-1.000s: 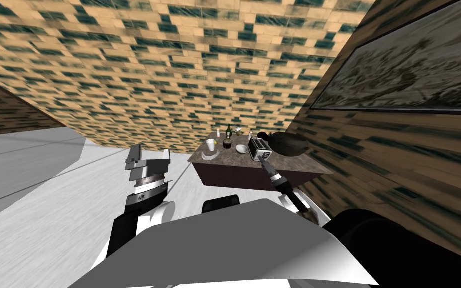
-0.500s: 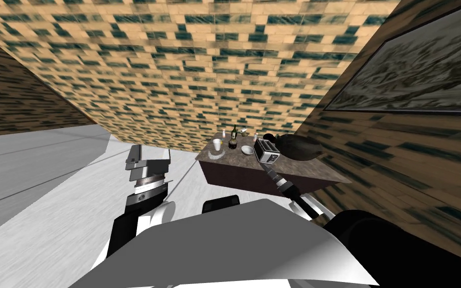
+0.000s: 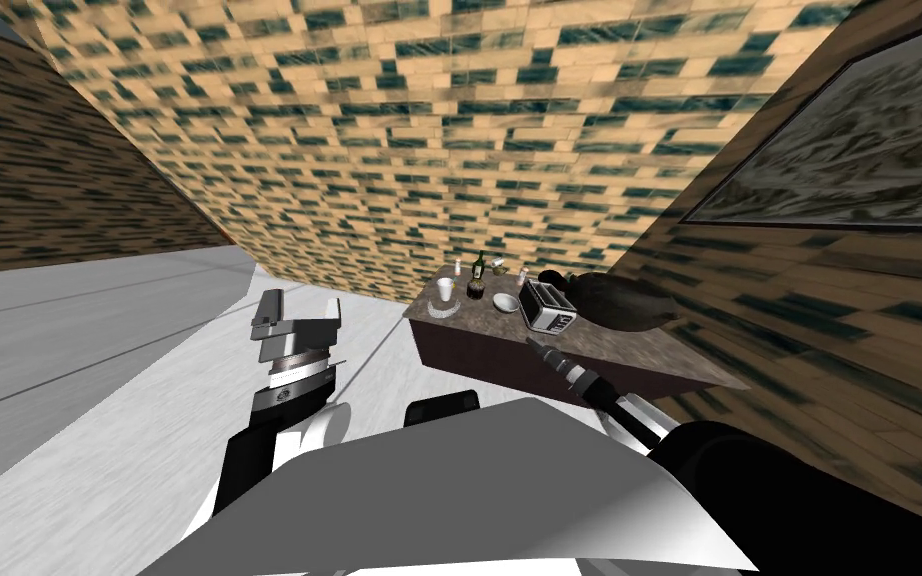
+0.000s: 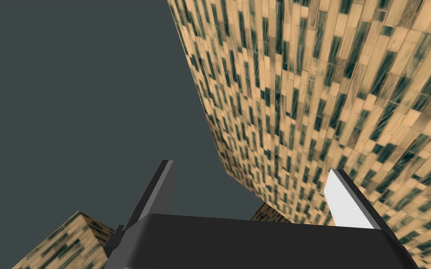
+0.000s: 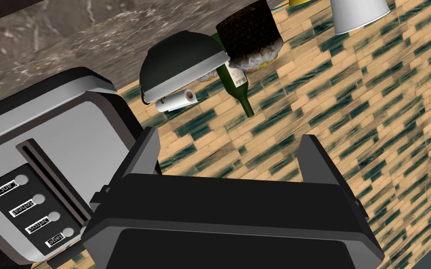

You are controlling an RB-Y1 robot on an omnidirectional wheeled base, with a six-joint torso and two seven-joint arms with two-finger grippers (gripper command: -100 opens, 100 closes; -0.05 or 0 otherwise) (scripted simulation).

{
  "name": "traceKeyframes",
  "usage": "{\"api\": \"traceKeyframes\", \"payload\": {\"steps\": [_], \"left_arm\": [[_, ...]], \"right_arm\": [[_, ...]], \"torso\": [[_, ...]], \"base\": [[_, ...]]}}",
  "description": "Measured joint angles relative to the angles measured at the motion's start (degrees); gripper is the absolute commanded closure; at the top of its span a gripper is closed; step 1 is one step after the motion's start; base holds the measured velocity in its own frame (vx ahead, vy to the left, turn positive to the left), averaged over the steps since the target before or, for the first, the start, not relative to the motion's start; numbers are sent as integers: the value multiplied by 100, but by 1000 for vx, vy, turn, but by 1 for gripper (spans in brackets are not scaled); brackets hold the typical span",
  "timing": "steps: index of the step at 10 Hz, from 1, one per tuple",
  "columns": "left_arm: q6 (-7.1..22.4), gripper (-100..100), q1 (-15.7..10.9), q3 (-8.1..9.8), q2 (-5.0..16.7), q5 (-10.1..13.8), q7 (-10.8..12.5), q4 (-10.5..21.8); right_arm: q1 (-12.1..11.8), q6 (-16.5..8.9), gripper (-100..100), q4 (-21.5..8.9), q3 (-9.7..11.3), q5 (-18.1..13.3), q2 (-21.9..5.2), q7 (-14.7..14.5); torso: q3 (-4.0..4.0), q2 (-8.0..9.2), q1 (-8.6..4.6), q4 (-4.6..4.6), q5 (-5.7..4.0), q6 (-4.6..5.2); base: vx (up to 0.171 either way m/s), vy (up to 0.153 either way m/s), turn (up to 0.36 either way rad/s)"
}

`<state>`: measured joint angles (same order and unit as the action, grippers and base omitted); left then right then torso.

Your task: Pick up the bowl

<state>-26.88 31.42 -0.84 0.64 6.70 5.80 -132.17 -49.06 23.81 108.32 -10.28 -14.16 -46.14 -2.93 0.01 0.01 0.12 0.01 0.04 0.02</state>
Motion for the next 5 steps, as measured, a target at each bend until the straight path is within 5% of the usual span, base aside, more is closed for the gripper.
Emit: {"api": "traceKeyframes", "payload": {"steps": [5], "left_arm": [[0,0,0,0,0,0,0,0]], "right_arm": [[-494,-26,-100,-554,-221,-317,-868,-107]], "torso": [[-1,-2,3,0,1,-4]], "base": [[9,57,130]]}}
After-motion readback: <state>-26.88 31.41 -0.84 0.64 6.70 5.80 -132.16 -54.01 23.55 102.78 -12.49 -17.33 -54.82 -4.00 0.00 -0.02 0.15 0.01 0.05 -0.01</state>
